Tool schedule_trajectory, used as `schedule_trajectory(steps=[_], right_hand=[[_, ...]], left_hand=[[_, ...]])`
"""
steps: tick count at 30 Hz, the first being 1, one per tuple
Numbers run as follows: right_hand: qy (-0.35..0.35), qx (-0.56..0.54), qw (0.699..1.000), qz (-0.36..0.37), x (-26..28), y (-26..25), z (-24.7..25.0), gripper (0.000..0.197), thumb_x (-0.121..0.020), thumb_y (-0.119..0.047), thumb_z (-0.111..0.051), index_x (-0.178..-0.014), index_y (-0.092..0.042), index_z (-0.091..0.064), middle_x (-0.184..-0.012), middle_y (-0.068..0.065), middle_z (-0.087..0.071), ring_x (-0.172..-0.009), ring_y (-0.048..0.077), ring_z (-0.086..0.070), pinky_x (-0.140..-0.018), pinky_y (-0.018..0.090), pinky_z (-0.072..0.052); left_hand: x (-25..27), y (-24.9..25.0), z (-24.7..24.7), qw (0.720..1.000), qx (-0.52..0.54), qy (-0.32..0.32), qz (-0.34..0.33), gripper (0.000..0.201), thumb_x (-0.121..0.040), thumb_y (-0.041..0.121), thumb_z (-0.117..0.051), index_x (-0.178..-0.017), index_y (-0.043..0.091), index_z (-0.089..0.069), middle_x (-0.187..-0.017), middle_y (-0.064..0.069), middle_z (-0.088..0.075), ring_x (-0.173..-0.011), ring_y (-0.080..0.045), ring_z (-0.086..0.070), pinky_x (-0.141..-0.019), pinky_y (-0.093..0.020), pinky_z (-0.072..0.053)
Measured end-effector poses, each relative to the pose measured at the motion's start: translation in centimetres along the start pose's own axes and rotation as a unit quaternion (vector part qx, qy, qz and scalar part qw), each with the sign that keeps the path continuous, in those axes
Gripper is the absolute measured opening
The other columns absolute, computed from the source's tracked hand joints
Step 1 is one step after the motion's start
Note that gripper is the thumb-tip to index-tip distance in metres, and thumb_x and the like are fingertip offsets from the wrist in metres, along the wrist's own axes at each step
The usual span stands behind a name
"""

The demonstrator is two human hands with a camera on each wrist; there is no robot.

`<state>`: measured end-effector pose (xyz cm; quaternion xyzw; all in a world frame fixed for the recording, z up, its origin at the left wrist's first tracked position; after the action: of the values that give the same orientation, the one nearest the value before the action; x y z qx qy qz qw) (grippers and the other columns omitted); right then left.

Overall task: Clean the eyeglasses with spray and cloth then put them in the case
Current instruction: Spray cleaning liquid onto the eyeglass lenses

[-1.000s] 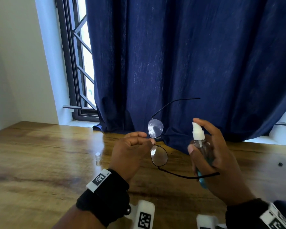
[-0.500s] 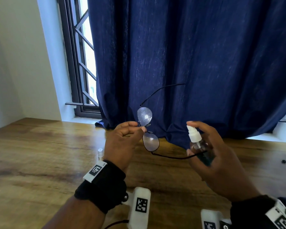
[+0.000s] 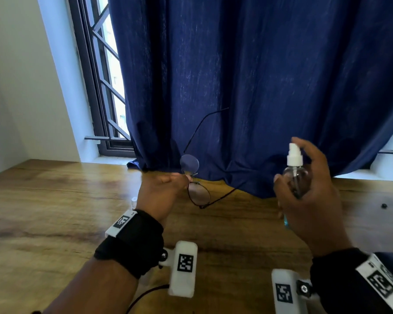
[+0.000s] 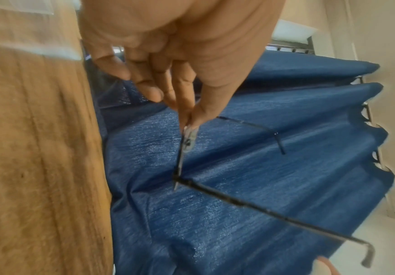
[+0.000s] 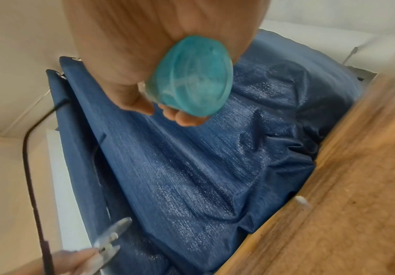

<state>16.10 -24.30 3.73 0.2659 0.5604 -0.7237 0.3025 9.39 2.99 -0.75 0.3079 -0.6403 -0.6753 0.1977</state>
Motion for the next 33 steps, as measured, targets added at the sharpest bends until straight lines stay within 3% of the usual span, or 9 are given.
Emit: schedule_trajectory(steps=[2,5,8,12,17,22,24,29,33], right_hand=[[0.027,-0.010,0.999,-0.028,-0.1,0.5,0.3,0.065,-0.091,-0.009,-0.068,-0.139,-0.046,-0.044,-0.077,0.004,-0.064,-0.063,0.027,-0.064,-0.065,0.044,-0.060],[0.045,-0.029,0.997,-0.054,-0.1,1.1,0.4,0.066,-0.091,-0.011,-0.066,-0.138,-0.051,-0.043,-0.082,0.004,-0.064,-0.066,0.036,-0.064,-0.062,0.059,-0.058],[0.064,-0.035,0.996,-0.058,-0.1,1.1,0.7,0.065,-0.091,-0.013,-0.065,-0.138,-0.051,-0.042,-0.080,0.007,-0.064,-0.064,0.039,-0.063,-0.058,0.060,-0.058],[0.056,-0.036,0.997,-0.042,0.0,0.4,0.7,0.064,-0.092,-0.011,-0.065,-0.139,-0.049,-0.043,-0.077,0.005,-0.064,-0.060,0.035,-0.063,-0.057,0.056,-0.059],[-0.029,-0.062,0.998,0.003,0.6,-1.3,-0.7,0.063,-0.094,-0.008,-0.067,-0.142,-0.042,-0.043,-0.076,0.005,-0.062,-0.055,0.032,-0.061,-0.049,0.043,-0.058],[-0.130,-0.071,0.989,0.017,1.5,-2.2,-2.9,0.066,-0.095,-0.009,-0.067,-0.144,-0.044,-0.040,-0.075,0.009,-0.060,-0.053,0.025,-0.058,-0.049,0.028,-0.055],[-0.147,-0.057,0.987,0.025,1.7,-2.3,-3.3,0.065,-0.095,-0.011,-0.067,-0.144,-0.044,-0.040,-0.076,0.006,-0.061,-0.051,0.018,-0.058,-0.050,0.026,-0.054],[-0.172,-0.048,0.984,0.022,1.8,-2.4,-3.6,0.064,-0.094,-0.012,-0.068,-0.142,-0.046,-0.041,-0.076,0.005,-0.061,-0.050,0.015,-0.058,-0.050,0.026,-0.054],[-0.174,-0.052,0.983,0.014,1.8,-2.2,-3.7,0.066,-0.094,-0.014,-0.068,-0.141,-0.050,-0.040,-0.080,0.006,-0.062,-0.050,0.016,-0.058,-0.049,0.027,-0.055]], left_hand=[[-0.4,-1.1,0.1,0.999,-0.010,-0.003,0.052,0.019,-0.072,0.022,-0.085,-0.075,0.006,-0.075,-0.080,-0.014,-0.077,-0.086,-0.030,-0.072,-0.083,-0.039,-0.058],[-0.4,-2.1,0.1,0.995,-0.070,-0.011,0.076,0.023,-0.076,0.019,-0.081,-0.065,0.018,-0.061,-0.050,0.009,-0.057,-0.060,-0.014,-0.054,-0.054,-0.025,-0.040],[-0.6,-2.8,0.2,0.989,-0.108,-0.017,0.098,0.028,-0.078,0.020,-0.079,-0.063,0.020,-0.055,-0.032,0.016,-0.043,-0.049,-0.011,-0.041,-0.047,-0.023,-0.033],[-1.3,-3.4,0.9,0.986,-0.141,0.013,0.093,0.031,-0.076,0.025,-0.080,-0.061,0.017,-0.054,-0.046,0.007,-0.043,-0.045,-0.014,-0.037,-0.047,-0.024,-0.031],[-1.7,-3.5,1.6,0.976,-0.204,0.048,0.061,0.051,-0.079,0.031,-0.080,-0.046,0.019,-0.042,-0.030,0.012,-0.039,-0.043,-0.016,-0.039,-0.052,-0.025,-0.035],[-2.0,-3.9,1.7,0.965,-0.251,0.033,0.072,0.037,-0.078,0.033,-0.078,-0.063,0.002,-0.066,-0.047,-0.001,-0.057,-0.051,-0.022,-0.054,-0.063,-0.036,-0.053],[-2.0,-4.1,1.8,0.963,-0.255,0.028,0.076,0.037,-0.080,0.032,-0.076,-0.072,-0.004,-0.073,-0.050,-0.004,-0.063,-0.053,-0.021,-0.058,-0.065,-0.033,-0.054],[-2.1,-4.1,1.9,0.960,-0.262,-0.006,0.098,0.037,-0.084,0.033,-0.073,-0.070,-0.001,-0.074,-0.061,-0.013,-0.072,-0.057,-0.024,-0.063,-0.076,-0.041,-0.061],[-3.2,-2.2,4.9,0.954,-0.288,0.040,0.077,0.029,-0.086,0.036,-0.071,-0.075,0.010,-0.075,-0.076,-0.012,-0.075,-0.076,-0.030,-0.069,-0.068,-0.031,-0.052]])
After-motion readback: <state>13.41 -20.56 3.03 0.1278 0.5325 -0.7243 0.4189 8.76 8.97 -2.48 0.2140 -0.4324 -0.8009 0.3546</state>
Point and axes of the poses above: each hand's wrist, its own x-axis away from the middle knuckle, its own z-axis out of the back of the hand, y = z × x, the point moved 5 cm from there along -x, towards the middle knuckle
